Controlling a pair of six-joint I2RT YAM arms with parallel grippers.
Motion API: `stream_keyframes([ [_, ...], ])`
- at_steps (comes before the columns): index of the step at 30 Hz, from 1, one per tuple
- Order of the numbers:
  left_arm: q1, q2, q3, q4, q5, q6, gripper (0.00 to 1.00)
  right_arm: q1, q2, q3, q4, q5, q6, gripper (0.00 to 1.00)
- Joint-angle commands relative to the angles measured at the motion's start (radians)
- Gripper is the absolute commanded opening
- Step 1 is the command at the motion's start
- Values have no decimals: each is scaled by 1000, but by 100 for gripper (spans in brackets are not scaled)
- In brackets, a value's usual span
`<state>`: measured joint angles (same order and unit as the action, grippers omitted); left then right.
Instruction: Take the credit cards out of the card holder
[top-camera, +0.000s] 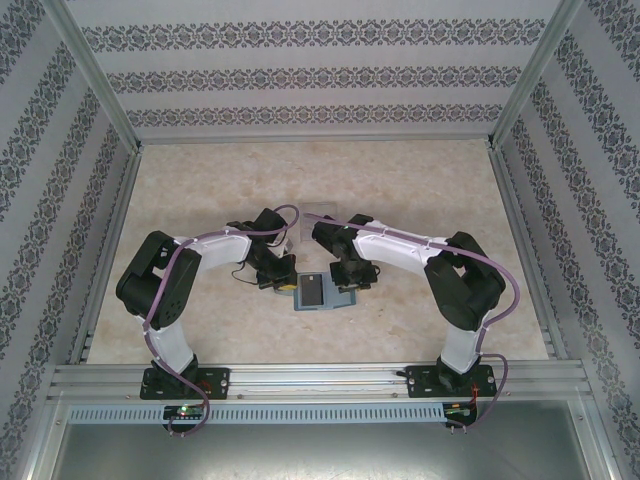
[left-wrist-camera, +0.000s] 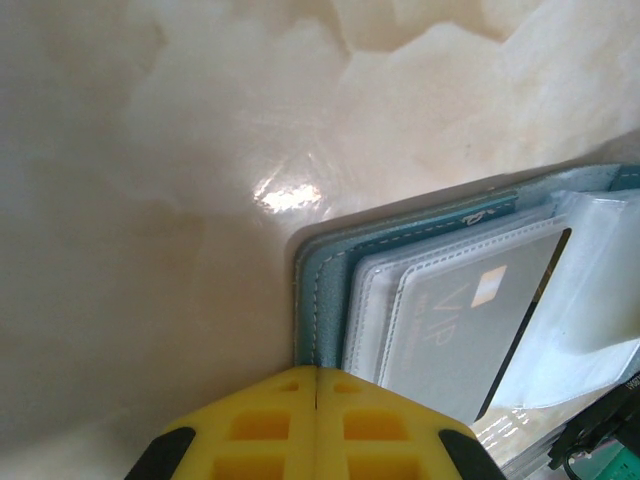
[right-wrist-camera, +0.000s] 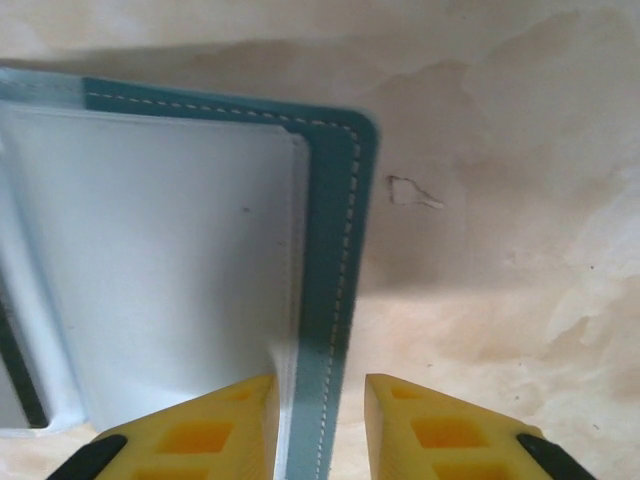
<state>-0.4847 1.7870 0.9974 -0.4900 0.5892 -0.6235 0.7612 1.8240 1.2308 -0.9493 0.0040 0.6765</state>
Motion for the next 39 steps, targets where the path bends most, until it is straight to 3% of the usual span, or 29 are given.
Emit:
stream_keyframes([
  [1,-11,-24,26,-71,-39,21,0,-6,-28,-16,-9,18,1,27],
  [17,-43,-33,108,-113,-36,22,0,-7,-101,-13,26,-40,21,26],
  [32,-109,31,142,-81,-21,-2,0,-13,-101,-74,285,-286,99,19],
  [39,-114,44,135,-65,-15,-8,0,-24,-83,-108,372,-336,132,17],
])
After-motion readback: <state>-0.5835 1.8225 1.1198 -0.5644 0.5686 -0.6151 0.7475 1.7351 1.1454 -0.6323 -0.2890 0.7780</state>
